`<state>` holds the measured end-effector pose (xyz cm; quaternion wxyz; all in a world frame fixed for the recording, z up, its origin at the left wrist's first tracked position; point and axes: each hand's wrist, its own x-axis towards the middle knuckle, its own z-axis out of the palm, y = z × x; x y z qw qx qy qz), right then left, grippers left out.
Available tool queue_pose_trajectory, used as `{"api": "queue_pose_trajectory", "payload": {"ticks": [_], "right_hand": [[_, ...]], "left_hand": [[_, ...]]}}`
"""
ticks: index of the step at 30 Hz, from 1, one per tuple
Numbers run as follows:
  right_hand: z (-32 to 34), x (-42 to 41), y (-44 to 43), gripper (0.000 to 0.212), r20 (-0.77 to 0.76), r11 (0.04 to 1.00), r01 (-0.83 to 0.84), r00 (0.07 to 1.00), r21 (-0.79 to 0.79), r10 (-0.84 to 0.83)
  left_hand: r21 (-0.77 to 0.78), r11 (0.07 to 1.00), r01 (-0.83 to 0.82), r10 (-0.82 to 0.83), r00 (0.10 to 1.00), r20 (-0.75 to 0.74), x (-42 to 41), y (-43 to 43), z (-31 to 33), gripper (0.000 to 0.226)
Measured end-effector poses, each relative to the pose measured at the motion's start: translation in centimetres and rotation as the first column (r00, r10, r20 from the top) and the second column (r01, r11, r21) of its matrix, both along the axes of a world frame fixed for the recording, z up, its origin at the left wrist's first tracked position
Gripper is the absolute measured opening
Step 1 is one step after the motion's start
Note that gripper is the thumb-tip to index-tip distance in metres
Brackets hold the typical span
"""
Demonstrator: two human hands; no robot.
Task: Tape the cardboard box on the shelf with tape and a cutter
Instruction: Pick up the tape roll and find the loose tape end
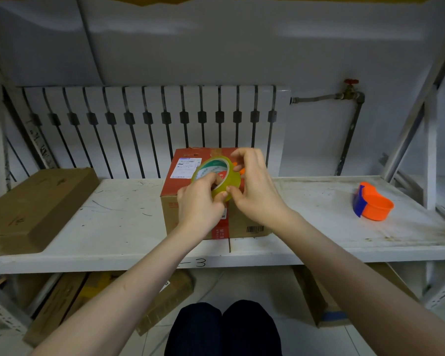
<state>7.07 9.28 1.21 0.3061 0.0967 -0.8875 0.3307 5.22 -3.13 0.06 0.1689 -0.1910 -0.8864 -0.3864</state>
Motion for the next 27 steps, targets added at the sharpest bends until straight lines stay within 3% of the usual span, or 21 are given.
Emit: {"api": "queue_pose_trajectory", "payload": {"ticks": [7, 11, 15, 27], "right_hand": [[0.4, 0.4, 0.4, 0.056, 0.091, 0.998, -0.024, 0.996, 0.061, 0.018], [-0.1, 0.6, 0.0, 0.05, 0.057, 0.999, -0.033, 0.998, -0.019, 0.035], [-0.2, 0.5, 0.7, 0.05, 0.042, 0.99, 0.076, 0.997, -0.123, -0.071], [0.2, 1.0, 0.5, 0.035, 0.035, 0.998, 0.027, 0.999, 0.051, -0.029]], "left_hand": [[-0.044, 0.999, -0.012, 0.011, 1.0, -0.017, 0.4, -0.3, -0.3, 0.013], [0.008, 0.999, 0.04, -0.04, 0.999, -0.002, 0.0, 0.0, 0.1, 0.012], [0.071, 0.996, 0.057, -0.061, 0.997, 0.054, -0.5, -0.1, 0.1, 0.013], [0.039, 0.997, 0.069, -0.072, 0.996, 0.054, -0.3, 0.3, 0.1, 0.016]]}}
